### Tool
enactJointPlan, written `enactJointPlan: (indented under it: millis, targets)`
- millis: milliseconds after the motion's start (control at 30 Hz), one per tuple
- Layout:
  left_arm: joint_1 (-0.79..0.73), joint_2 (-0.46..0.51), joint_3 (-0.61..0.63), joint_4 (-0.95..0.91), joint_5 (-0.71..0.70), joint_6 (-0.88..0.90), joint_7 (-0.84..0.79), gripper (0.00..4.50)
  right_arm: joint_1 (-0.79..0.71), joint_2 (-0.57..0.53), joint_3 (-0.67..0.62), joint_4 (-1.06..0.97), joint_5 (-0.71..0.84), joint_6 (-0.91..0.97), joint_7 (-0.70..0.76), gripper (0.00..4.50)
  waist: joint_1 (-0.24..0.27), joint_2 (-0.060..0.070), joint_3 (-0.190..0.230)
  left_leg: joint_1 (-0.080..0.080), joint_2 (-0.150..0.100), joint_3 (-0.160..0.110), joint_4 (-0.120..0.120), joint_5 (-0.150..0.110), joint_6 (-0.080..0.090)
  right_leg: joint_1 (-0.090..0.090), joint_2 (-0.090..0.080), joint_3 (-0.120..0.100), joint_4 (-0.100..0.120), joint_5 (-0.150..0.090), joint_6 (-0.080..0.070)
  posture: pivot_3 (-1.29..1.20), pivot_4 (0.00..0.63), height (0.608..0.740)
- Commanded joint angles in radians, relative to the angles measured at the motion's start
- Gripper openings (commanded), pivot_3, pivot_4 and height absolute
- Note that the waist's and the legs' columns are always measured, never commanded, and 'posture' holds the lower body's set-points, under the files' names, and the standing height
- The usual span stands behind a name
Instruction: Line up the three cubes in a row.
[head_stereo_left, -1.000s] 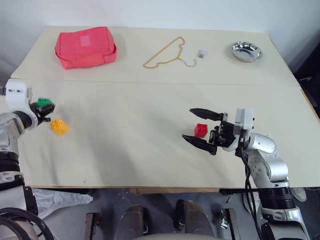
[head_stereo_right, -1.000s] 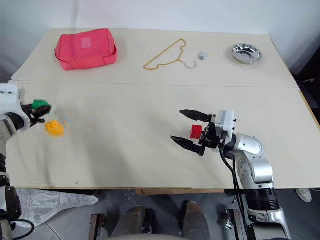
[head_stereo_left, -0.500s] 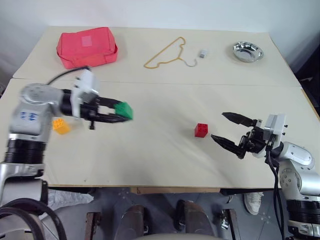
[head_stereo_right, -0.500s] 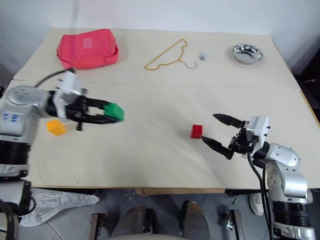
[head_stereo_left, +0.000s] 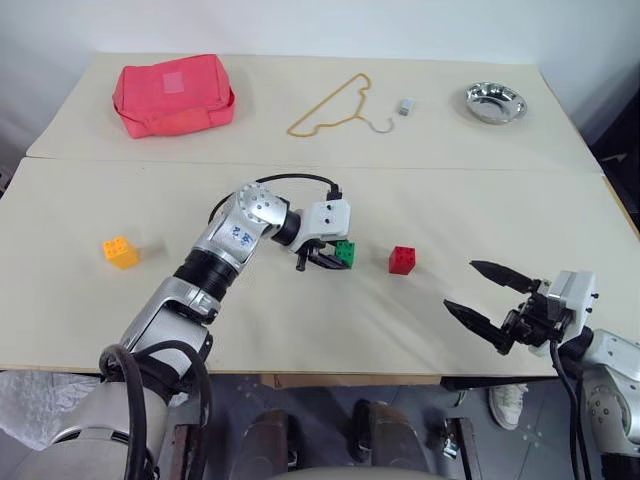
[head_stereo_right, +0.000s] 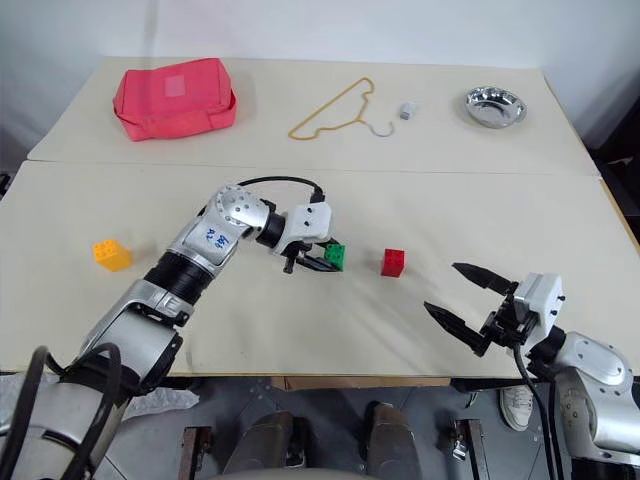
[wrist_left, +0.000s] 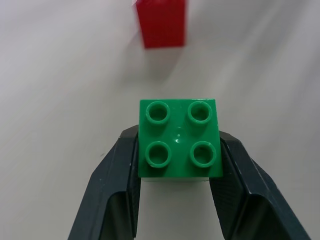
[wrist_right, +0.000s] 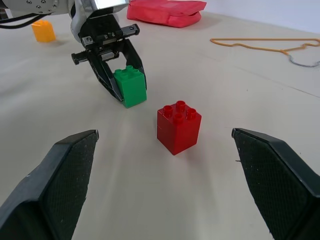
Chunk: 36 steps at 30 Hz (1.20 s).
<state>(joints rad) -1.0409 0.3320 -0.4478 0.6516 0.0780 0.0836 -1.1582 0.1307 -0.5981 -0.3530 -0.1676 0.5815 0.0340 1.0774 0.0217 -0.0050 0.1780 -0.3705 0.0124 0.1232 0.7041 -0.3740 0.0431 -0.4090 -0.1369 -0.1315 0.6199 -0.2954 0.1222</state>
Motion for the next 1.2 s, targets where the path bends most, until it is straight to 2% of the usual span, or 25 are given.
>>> enactJointPlan:
  millis: [33,333,400,533,633,667,833,900,1000,1067,1200]
  targets:
    - [-0.031,-0.015,0.015,0.023,0.013,0.002,-0.005,1.51,0.017,0.011,-0.023,-0.035,0.012,-0.038,-0.007,4.50,0.003,0.000,0.000,0.000,0.000,0.000,0.000,0.000,0.000,0.000,0.000,0.000,0.000,0.000,0.000,0.00,0.150,0.740]
    - [-0.011,0.011,0.026,-0.042,0.002,0.129,-0.096,1.51,-0.001,0.023,0.000,-0.018,0.006,-0.056,-0.015,4.50,0.001,0.000,0.000,0.000,0.000,-0.001,0.001,0.000,0.001,0.000,-0.001,-0.001,0.000,0.000,0.000,0.00,0.150,0.740]
    - [-0.004,0.018,0.029,-0.056,0.007,0.137,-0.095,2.26,-0.019,0.023,0.008,-0.006,0.004,-0.056,-0.013,4.50,0.001,0.000,0.000,0.000,0.000,-0.001,0.001,0.000,0.001,0.000,-0.001,0.000,0.000,0.000,0.000,0.00,0.150,0.740]
    - [0.014,0.031,0.034,-0.070,0.018,0.127,-0.075,3.45,-0.048,0.015,0.035,0.011,0.016,-0.027,0.005,4.50,0.001,0.000,0.000,0.000,0.001,-0.001,0.002,0.000,0.001,0.000,-0.001,0.000,0.001,0.000,0.000,0.00,0.150,0.740]
    - [0.037,0.043,0.105,-0.147,-0.043,0.162,-0.062,4.35,-0.077,0.011,0.062,0.023,0.007,-0.032,0.027,4.50,0.003,0.000,0.000,-0.001,0.002,-0.002,0.002,0.000,0.001,0.001,-0.001,-0.001,0.001,0.000,0.000,0.00,0.150,0.740]
    - [0.050,0.059,0.131,-0.177,-0.063,0.150,-0.068,4.47,-0.090,0.009,0.071,0.027,0.003,-0.035,0.035,4.50,0.002,0.000,0.000,-0.001,0.002,-0.002,0.003,0.000,0.001,0.001,-0.002,-0.001,0.001,0.000,0.000,0.00,0.150,0.740]
    - [0.201,0.188,0.348,-0.332,-0.242,0.041,-0.113,4.47,-0.189,0.007,0.144,0.027,0.017,0.016,0.066,4.50,-0.017,0.001,0.000,-0.001,0.005,-0.003,0.005,0.000,0.001,0.000,-0.002,-0.001,0.002,0.000,0.000,0.00,0.150,0.740]
    - [0.328,0.246,0.471,-0.411,-0.345,-0.057,-0.163,4.47,-0.244,0.020,0.186,0.021,0.012,0.026,0.077,4.50,-0.028,0.001,0.000,-0.001,0.005,-0.004,0.005,0.000,0.001,0.001,-0.002,-0.001,0.003,0.000,-0.001,0.00,0.150,0.740]
    - [0.499,0.299,0.632,-0.520,-0.409,-0.026,-0.058,4.47,-0.307,0.049,0.229,0.015,0.007,0.021,0.073,4.50,-0.035,0.002,0.000,0.000,0.005,-0.004,0.005,0.000,0.001,0.000,-0.003,-0.001,0.003,0.000,-0.001,0.00,0.150,0.740]
    - [0.673,0.320,0.763,-0.588,-0.434,-0.024,0.020,4.47,-0.348,0.074,0.260,0.027,0.001,0.013,0.080,4.50,-0.034,0.002,0.000,-0.001,0.005,-0.005,0.005,0.000,0.001,0.001,-0.003,-0.002,0.003,0.000,-0.001,0.00,0.150,0.740]
    - [0.893,0.267,0.956,-0.666,-0.464,-0.045,0.215,4.47,-0.397,0.097,0.302,0.059,-0.017,-0.013,0.114,4.50,-0.023,0.001,0.000,-0.001,0.003,-0.007,0.006,-0.001,0.002,0.002,-0.007,-0.002,0.004,0.000,-0.001,0.00,0.150,0.740]
